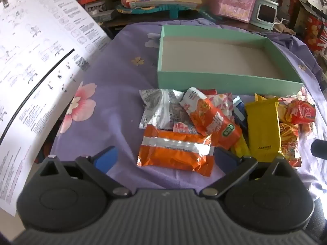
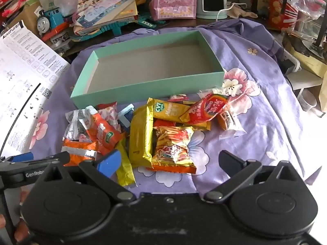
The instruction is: Organize snacks
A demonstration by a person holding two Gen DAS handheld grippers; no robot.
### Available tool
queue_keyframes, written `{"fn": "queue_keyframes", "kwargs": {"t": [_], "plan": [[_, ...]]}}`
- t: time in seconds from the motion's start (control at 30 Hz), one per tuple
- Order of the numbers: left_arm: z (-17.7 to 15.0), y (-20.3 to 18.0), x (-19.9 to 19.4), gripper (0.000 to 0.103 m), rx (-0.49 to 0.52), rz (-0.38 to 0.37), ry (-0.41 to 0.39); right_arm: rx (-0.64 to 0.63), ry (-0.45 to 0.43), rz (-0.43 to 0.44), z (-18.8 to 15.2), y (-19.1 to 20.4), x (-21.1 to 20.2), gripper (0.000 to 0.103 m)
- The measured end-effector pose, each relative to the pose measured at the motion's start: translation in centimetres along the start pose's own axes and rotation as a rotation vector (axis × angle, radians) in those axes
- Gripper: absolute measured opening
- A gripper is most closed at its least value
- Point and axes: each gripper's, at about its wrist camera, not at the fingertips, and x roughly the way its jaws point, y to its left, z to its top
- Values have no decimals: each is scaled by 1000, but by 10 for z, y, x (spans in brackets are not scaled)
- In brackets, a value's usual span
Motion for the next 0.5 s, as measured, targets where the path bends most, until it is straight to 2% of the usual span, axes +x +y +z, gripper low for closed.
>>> {"fn": "queue_keyframes", "kwargs": {"t": [0.07,0.3,0.5], "plan": [[0,2,-1,103,-28,-46,15,1,4,0,0,0,0,103],[-14,-3,2,103,-11,-52,-7,-12,-5,-1,-7,-4,-1,103],[-5,-2,-6,103,-9,-73,9,-9,20,-22,-2,-1,1,103]]}}
